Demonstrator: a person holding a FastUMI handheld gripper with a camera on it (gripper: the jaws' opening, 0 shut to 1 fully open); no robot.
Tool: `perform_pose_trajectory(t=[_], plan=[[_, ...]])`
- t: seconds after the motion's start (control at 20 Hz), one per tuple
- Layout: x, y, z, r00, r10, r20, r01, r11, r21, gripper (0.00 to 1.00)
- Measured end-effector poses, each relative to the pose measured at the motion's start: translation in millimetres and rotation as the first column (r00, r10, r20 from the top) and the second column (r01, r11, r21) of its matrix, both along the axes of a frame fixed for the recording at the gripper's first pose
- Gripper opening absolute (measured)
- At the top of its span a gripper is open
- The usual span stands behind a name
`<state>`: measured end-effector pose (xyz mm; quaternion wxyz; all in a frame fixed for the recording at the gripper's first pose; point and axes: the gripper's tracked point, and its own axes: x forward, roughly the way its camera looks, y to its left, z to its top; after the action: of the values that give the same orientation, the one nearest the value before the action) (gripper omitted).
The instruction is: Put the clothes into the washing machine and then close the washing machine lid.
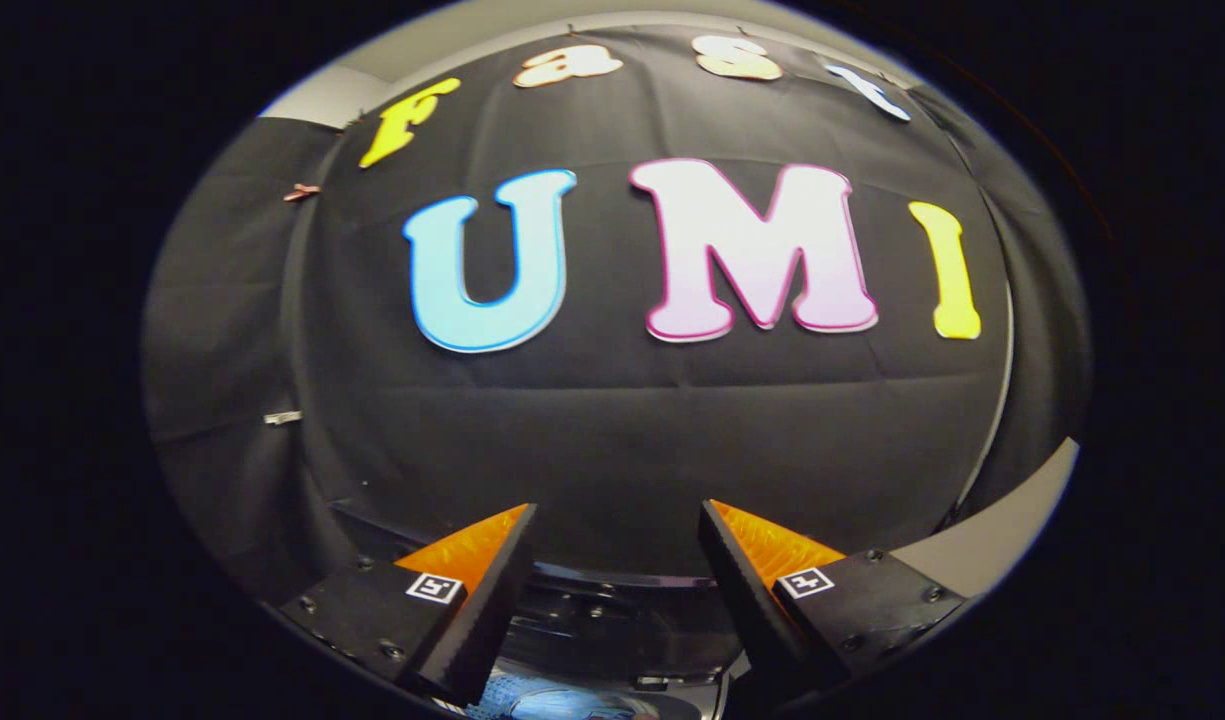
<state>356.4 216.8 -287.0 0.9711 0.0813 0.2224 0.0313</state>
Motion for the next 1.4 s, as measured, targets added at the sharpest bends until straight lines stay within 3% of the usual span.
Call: perform_pose_trajectory(t=[0.35, 0.85, 1.4], plan=[[5.5, 1.0, -26.8, 0.997, -0.001, -0.079, -0.003, 0.999, -0.050, 0.98], [-4.9, -0.1, -29.5, 0.991, -0.013, -0.137, 0.008, 0.999, -0.035, 1.00], [-88.3, 0.4, -7.0, 0.973, -0.022, -0.231, 0.008, 0.998, -0.061, 1.00]])
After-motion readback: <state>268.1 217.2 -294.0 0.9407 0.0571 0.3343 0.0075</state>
